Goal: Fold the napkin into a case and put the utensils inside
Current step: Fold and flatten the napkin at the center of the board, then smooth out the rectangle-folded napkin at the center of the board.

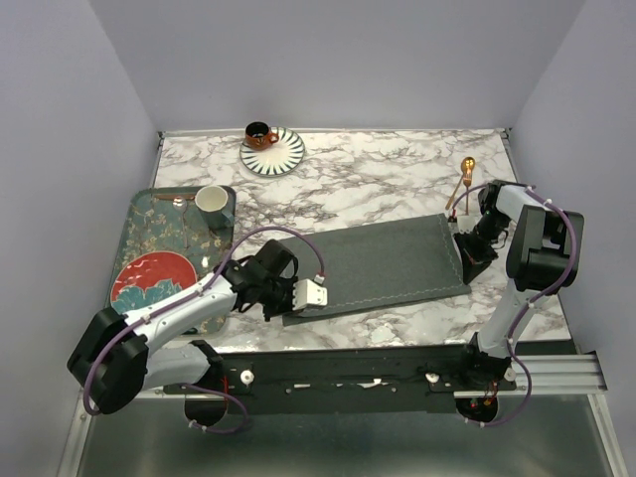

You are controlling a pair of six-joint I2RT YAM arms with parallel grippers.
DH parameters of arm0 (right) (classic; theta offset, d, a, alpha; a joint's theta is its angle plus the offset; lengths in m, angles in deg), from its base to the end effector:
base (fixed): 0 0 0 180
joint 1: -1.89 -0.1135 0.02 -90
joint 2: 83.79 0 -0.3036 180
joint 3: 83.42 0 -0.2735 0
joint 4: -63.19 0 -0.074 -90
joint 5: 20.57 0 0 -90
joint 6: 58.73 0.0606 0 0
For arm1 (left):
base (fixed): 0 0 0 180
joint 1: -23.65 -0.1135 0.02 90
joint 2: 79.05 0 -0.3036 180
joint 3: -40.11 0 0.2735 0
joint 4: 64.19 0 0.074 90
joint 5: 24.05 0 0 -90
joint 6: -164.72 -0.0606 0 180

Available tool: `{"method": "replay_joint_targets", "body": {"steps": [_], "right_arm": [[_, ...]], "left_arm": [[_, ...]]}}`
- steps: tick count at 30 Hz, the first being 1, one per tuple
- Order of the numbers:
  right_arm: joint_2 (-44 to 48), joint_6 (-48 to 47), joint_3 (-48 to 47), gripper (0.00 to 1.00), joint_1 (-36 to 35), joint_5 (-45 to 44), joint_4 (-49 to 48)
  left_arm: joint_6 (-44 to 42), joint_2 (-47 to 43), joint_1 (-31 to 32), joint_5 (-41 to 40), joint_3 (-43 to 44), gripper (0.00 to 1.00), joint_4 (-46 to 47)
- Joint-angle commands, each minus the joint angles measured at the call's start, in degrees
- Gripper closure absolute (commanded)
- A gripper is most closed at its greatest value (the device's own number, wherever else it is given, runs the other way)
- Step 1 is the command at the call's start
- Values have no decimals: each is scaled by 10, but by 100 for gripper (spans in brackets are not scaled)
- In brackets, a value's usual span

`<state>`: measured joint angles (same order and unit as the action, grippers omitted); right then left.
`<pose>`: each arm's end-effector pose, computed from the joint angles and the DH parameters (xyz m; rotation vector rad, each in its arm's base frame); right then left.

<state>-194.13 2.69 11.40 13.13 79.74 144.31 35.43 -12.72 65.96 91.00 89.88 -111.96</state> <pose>0.3313 -0.0548 0.1536 0.4016 -2.8830 -0.3887 0.1425 -0.1644 0.1974 1.8295 1.9146 -0.6032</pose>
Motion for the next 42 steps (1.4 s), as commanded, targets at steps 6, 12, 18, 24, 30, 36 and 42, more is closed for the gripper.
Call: {"method": "replay_joint_targets", "body": {"steps": [6, 12, 18, 24, 30, 36, 42], "right_arm": [[1, -11, -3, 67, 4, -3, -1], [35, -24, -54, 30, 4, 22, 48], [37, -39, -155, 31, 4, 92, 82], [-6, -27, -232, 39, -23, 145, 71], [-49, 3, -230, 43, -61, 145, 21], [-67, 12, -179, 46, -66, 98, -36], [-55, 10, -108, 46, -66, 55, -63]], "left_arm": [[-26, 9, 22, -26, 2, 84, -25], [-49, -19, 23, -11, 38, 53, -92], [15, -25, 2, -24, 100, 52, -88], [91, 99, -13, -57, 169, 63, -67], [91, 198, -25, -79, 218, 65, -57], [37, 283, -45, -122, 256, 66, -56], [-1, 344, -60, -143, 285, 66, -51]]}}
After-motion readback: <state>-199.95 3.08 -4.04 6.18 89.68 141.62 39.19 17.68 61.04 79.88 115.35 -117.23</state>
